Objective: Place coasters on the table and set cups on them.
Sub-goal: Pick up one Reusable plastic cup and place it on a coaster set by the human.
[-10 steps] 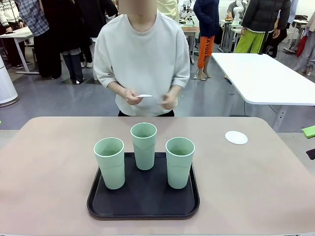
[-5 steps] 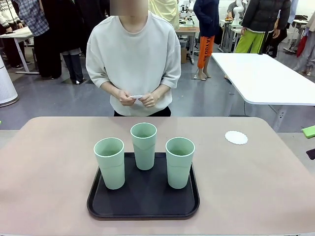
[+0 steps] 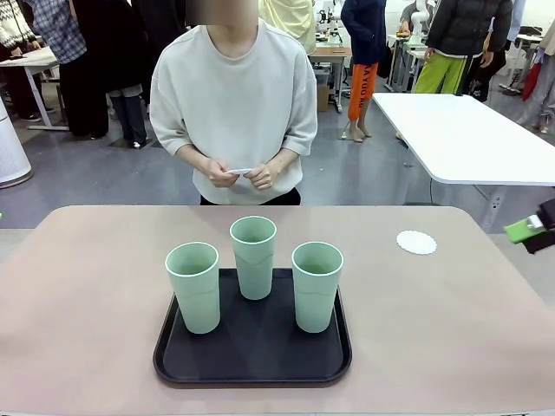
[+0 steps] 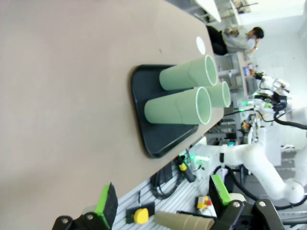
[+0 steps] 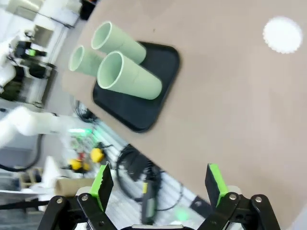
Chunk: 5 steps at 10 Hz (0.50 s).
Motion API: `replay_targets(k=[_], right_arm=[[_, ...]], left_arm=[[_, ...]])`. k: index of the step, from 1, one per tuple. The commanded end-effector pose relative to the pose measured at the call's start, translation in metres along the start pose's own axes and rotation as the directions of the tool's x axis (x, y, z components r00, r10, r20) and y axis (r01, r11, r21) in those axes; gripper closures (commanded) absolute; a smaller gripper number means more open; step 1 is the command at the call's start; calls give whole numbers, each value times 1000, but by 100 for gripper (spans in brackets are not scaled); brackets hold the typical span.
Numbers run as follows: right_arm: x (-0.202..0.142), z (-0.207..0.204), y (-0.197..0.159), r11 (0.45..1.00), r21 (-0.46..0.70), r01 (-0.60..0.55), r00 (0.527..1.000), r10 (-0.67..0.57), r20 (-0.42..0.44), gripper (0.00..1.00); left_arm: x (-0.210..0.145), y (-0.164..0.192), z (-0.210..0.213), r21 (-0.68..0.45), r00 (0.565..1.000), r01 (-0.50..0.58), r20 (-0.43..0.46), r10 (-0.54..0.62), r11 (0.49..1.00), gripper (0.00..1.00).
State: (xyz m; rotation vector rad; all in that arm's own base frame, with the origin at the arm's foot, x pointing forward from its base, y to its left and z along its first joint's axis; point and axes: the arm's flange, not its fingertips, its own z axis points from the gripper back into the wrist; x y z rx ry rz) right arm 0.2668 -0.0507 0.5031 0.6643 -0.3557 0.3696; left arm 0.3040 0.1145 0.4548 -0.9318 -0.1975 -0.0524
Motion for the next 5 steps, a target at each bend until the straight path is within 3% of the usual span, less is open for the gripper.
replay_targets(k=[1,4,5], right_arm=[[15,-40,2,983,-114,-144,989,142,-33,0],[51,-90,17,941,-147,-304,953,299,-56,0],[58,-111,22,912,-133,-387,921,375,-109,0]], left_arm=[[0,0,1,-11,1000,2,4,-2,1000,0],[0,0,1,-11,1000,2,4,-2,1000,0],[0,0,1,-11,1000,2,4,-2,1000,0]])
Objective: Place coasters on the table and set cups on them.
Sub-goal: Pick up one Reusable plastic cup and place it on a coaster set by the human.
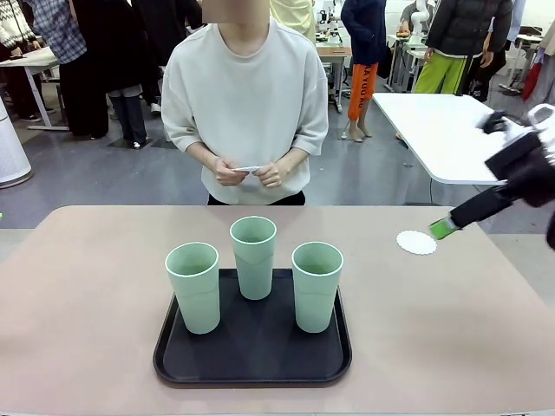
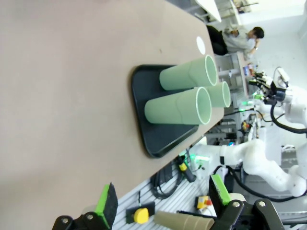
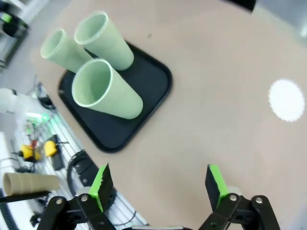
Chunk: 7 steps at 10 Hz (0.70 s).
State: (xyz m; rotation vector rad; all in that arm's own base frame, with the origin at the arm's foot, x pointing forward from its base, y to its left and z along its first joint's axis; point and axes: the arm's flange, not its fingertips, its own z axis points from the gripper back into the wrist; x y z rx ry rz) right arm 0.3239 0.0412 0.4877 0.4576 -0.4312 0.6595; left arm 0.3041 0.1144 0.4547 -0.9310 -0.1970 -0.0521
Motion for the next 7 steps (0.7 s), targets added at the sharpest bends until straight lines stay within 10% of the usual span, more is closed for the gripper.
replay_targets(k=[1,4,7], right_arm=[[-5,-43,1,992,-20,-126,991,124,-57,0],[0,-78,17,971,-66,-229,956,212,-202,0],[17,-57,10,983,-43,-178,976,171,-135,0]], left_arm=[[0,0,1,-12,1000,3,4,-3,1000,0],[0,0,1,-12,1000,3,4,-3,1000,0],[0,0,1,-12,1000,3,4,-3,1000,0]])
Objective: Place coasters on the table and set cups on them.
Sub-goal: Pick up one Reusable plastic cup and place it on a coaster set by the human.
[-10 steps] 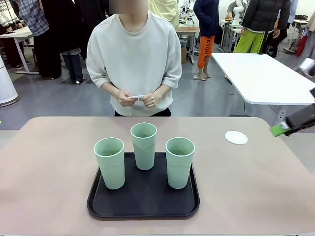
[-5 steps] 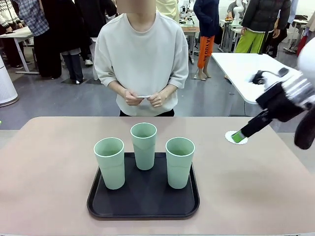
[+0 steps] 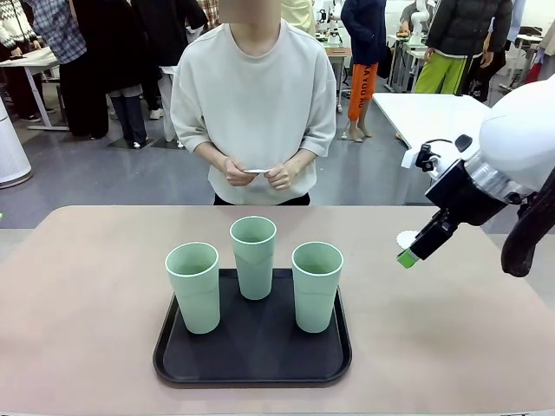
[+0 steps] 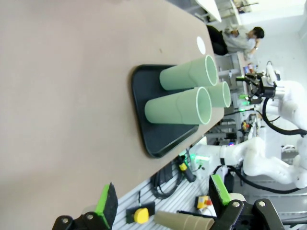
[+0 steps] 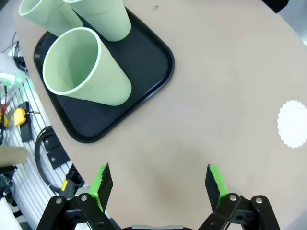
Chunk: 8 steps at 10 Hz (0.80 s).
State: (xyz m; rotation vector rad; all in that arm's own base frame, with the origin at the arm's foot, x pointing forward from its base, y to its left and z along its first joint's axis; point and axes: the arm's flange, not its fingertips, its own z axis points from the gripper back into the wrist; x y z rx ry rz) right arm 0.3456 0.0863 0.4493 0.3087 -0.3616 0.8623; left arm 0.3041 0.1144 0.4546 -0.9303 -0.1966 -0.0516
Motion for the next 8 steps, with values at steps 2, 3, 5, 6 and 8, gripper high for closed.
replay_targets(k=[2,3,5,6,8], right_arm=[[0,3,3,1000,7,21,1000,-21,13,0],[-1,4,-2,1000,-2,6,1000,-6,12,0],[-6,-8,-1,980,60,-188,976,180,120,0],[-11,-15,-2,965,100,-241,957,219,189,0],[-21,-33,-9,942,123,-313,910,260,321,0]], left_arm=[[0,0,1,-12,1000,3,4,-3,1000,0],[0,0,1,-12,1000,3,4,-3,1000,0],[0,0,1,-12,1000,3,4,-3,1000,0],[0,0,1,-12,1000,3,4,-3,1000,0],[0,0,1,-12,1000,3,4,-3,1000,0]])
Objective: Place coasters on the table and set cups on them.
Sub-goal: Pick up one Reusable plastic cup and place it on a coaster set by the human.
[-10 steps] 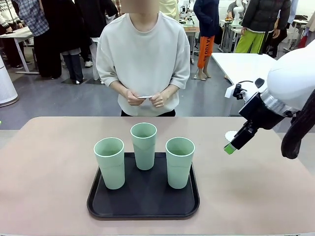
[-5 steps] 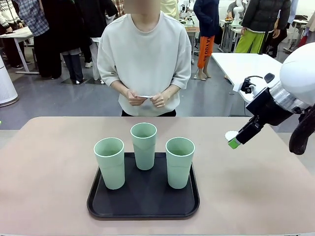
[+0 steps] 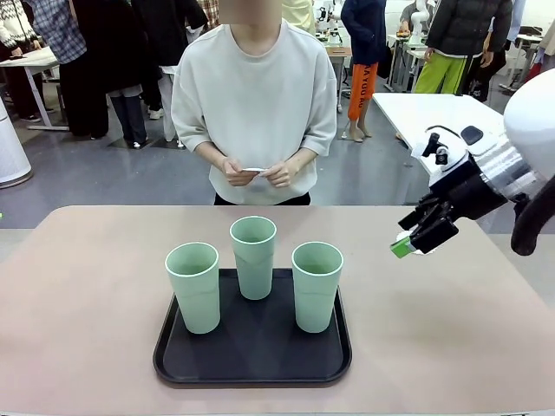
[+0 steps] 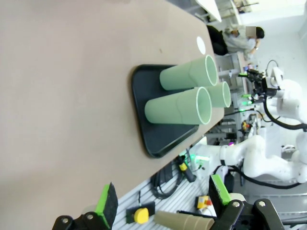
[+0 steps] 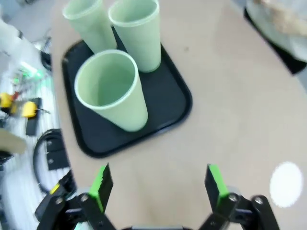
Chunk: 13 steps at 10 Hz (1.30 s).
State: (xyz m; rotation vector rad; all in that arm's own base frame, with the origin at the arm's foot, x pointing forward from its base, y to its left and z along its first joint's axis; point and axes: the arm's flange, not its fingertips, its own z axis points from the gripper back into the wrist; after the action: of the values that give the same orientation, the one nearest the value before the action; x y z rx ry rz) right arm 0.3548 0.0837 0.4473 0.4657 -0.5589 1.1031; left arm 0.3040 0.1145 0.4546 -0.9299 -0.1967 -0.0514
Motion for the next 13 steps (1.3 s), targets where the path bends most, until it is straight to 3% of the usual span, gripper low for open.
replay_targets(k=[1,3,5,8,9,13], right_arm=[[-33,-34,-2,996,56,-70,988,61,145,0],[-35,-61,-9,992,60,-107,975,93,203,0],[-38,-79,-10,969,109,-222,955,193,226,0],[-43,-74,-8,947,138,-291,945,261,197,0],[-34,-81,-8,961,136,-240,955,208,213,0],[-39,-80,-9,956,144,-255,956,227,188,0]], left_arm=[[0,0,1,-13,1000,3,4,-3,1000,0],[0,0,1,-13,1000,3,4,-3,1000,0],[0,0,1,-13,1000,3,4,-3,1000,0],[0,0,1,-13,1000,3,4,-3,1000,0],[0,0,1,-13,1000,3,4,-3,1000,0],[0,0,1,-13,1000,3,4,-3,1000,0]])
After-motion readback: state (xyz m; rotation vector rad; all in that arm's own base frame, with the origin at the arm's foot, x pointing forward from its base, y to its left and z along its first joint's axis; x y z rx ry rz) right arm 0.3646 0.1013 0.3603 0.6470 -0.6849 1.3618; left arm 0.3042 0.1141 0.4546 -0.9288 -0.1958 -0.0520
